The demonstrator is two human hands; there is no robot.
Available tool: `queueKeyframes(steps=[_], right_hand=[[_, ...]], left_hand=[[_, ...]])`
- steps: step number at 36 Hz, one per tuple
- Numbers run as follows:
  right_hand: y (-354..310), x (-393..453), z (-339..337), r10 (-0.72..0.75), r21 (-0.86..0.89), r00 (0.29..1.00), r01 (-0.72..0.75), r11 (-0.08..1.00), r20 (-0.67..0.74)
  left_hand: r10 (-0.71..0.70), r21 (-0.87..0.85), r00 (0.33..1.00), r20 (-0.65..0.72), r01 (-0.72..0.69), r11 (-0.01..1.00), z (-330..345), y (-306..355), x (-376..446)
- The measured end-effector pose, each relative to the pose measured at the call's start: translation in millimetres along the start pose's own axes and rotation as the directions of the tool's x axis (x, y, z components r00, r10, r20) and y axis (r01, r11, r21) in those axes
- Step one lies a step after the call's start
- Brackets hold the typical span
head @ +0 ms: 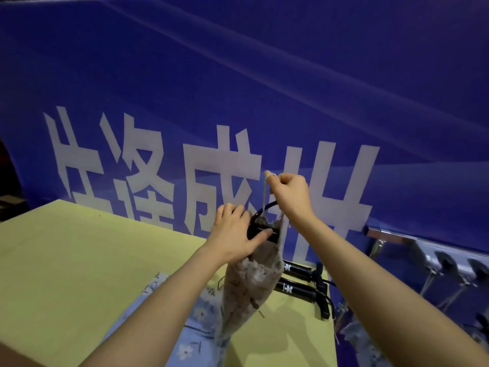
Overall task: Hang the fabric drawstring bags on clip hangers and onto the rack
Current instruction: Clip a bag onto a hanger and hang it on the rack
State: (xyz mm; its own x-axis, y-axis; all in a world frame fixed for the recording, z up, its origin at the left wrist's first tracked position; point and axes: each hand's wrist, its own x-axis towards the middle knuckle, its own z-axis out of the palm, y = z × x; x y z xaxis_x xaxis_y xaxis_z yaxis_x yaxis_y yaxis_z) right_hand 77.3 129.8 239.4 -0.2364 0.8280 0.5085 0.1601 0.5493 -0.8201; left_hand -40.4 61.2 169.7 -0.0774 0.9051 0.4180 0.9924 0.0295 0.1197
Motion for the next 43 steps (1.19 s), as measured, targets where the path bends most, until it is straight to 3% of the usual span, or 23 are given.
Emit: queueKeyframes(steps=[3, 8, 12, 14, 16, 23, 28, 30, 34, 39, 43], right_hand=[[-7.0, 0.5, -1.9, -0.006, 0.023, 1.000, 0.006, 1.000, -0.001], [-15.4, -1.9, -12.0, -0.127, -0.015, 0.991, 0.127, 0.992, -0.034], [-17.2, -8.2, -20.9, -0.281, -0.132, 0.959, 0.282, 0.950, 0.027], [-15.8, -9.2, -23.5, -0.294, -0.118, 0.956, 0.294, 0.949, 0.018], [-14.0, -8.2, -26.3, -0.268, -0.078, 0.963, 0.265, 0.961, -0.030], [-10.2, -5.2, -37.9, -0.209, -0.034, 0.976, 0.207, 0.978, -0.067], [-8.7, -2.4, -45.2, -0.138, 0.013, 0.985, 0.140, 0.990, -0.099], [-5.5, -2.3, -48.8, -0.111, 0.027, 0.988, 0.115, 0.993, -0.109], [-0.4, -5.1, -55.0, -0.087, 0.040, 0.989, 0.092, 0.995, -0.117], [1.5, -8.8, -67.5, -0.108, 0.041, 0.981, 0.116, 0.992, -0.163], [2.0, -7.5, -80.0, -0.151, 0.016, 0.964, 0.158, 0.987, -0.217]], left_hand=[[-0.146, -0.129, 0.989, 0.011, 0.146, 0.981, 4.6, 8.8, -2.5], [-0.226, -0.353, 0.973, 0.051, 0.229, 0.907, 4.1, 25.1, -4.8], [-0.219, -0.510, 0.969, 0.112, 0.245, 0.825, 10.4, 26.4, -4.9], [-0.154, -0.561, 0.985, 0.083, 0.174, 0.809, 13.3, 27.7, -5.6], [-0.083, -0.549, 0.995, 0.047, 0.095, 0.831, 13.5, 32.5, -5.7], [-0.013, -0.515, 0.998, 0.061, 0.043, 0.856, 18.9, 52.2, 4.8], [-0.081, -0.527, 0.997, -0.004, 0.066, 0.848, 26.2, 80.0, 13.1], [-0.157, -0.576, 0.986, 0.052, 0.158, 0.802, 23.7, 94.6, 18.6], [-0.221, -0.466, 0.960, 0.171, 0.277, 0.840, 21.8, 118.6, 27.9], [-0.146, -0.290, 0.978, 0.146, 0.184, 0.939, 23.7, 128.2, 26.2], [-0.093, -0.278, 0.973, 0.211, 0.152, 0.948, 21.9, 130.3, 22.5]])
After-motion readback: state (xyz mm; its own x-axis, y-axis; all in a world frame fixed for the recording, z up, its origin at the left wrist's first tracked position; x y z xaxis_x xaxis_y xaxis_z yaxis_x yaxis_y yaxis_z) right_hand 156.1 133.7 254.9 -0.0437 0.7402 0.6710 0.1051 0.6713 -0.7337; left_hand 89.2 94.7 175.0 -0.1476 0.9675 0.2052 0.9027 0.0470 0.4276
